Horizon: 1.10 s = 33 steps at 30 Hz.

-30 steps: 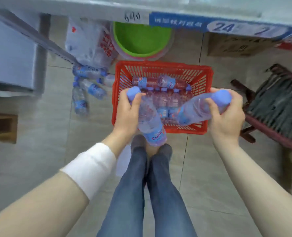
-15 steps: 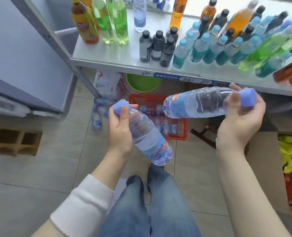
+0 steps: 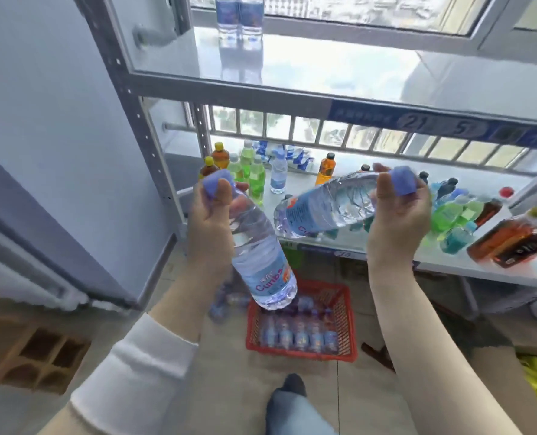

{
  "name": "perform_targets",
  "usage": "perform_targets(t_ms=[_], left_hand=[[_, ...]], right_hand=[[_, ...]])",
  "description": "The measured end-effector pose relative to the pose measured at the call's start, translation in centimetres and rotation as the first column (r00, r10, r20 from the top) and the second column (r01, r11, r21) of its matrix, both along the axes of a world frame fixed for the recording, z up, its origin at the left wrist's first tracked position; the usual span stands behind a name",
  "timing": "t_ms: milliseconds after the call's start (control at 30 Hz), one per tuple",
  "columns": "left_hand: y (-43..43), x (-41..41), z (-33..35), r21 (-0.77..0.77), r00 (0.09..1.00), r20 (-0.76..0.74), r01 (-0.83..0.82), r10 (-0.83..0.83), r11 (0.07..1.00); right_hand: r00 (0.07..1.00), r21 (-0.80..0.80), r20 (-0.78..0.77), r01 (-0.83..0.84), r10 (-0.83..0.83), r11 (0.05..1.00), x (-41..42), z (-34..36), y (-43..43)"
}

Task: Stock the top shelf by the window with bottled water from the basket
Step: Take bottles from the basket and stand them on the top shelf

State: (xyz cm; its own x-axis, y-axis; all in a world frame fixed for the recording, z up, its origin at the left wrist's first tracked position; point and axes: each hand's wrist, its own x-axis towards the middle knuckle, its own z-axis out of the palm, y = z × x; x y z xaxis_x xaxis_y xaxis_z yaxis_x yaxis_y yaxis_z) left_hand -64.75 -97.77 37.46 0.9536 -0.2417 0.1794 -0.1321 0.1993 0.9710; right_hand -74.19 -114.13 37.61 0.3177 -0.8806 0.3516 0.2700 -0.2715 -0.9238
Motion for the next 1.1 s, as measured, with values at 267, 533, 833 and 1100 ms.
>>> perform_targets(t_ms=[267,533,833,1100], left_hand=[[-5.4,7.0,6.4,-0.110,0.979,0.185,0.102,-0.080,0.989],[-14.7,16.9,12.1,-0.127,0.930,0.361,0.118,-0.065,0.985],[-22.4,25.4,15.1,-0.031,0.906,0.414,0.106,-0.084,0.994],[-27.5,33.6,16.5,0.179,0.825,0.489,0.222,-0.282,0.959]], right_hand=[[0.997,-0.085,0.077,0.007,0.000,0.996,6.3,5.2,-5.3],[1.000,-0.206,-0.012,0.003,-0.005,0.979,15.1,10.5,-13.6],[0.994,-0.328,-0.073,0.058,-0.087,0.943,23.7,13.9,-20.7],[0.964,-0.460,-0.204,0.061,-0.172,0.886,29.0,16.7,-24.8]])
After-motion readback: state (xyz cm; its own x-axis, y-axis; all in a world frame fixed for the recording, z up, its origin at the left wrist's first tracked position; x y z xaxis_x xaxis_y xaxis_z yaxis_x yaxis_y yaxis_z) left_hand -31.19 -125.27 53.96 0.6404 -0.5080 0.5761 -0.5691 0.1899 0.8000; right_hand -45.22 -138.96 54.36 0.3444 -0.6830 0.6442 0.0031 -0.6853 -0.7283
